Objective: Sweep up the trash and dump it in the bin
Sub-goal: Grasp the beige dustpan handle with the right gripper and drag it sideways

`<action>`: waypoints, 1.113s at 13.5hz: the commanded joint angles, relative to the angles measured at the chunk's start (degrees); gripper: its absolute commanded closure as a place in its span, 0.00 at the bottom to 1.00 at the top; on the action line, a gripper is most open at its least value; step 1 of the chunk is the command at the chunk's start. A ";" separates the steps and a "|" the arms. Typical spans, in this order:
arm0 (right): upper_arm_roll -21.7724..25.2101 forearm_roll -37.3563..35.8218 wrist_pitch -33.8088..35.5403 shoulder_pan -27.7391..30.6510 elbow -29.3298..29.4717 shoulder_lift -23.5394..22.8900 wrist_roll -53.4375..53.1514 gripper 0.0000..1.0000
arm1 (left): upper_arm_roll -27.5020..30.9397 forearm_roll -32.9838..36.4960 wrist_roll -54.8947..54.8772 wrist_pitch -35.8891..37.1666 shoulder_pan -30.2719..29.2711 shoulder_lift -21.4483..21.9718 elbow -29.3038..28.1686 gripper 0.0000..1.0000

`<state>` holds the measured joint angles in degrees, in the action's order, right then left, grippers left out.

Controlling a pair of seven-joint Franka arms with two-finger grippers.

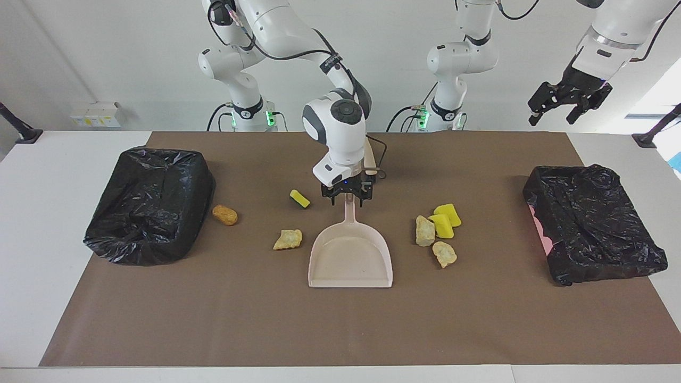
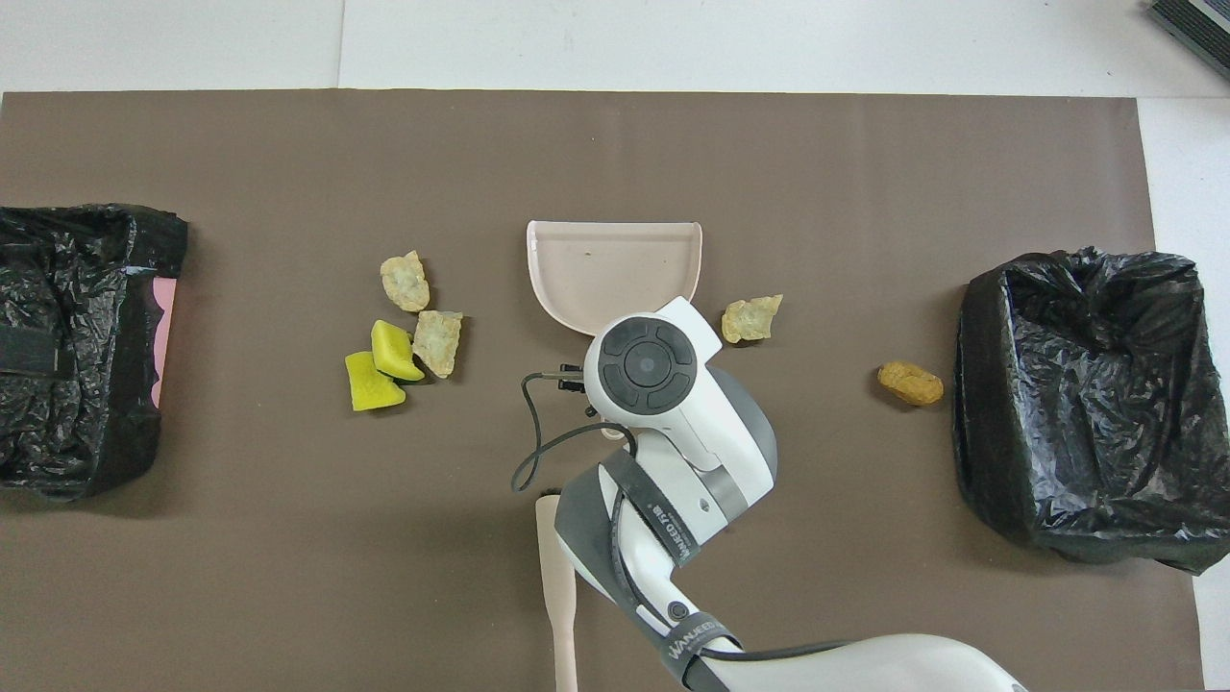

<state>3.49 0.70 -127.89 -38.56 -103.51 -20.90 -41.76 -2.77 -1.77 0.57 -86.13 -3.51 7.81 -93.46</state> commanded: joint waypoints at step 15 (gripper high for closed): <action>0.29 -0.97 11.17 5.07 2.79 6.23 38.88 1.00 | -0.05 -0.16 0.66 0.61 -0.27 0.90 -0.24 0.00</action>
<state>4.25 0.38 -117.27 -35.55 -100.30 -15.42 -12.68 -2.77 -1.77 0.59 -86.13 -3.51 7.81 -93.46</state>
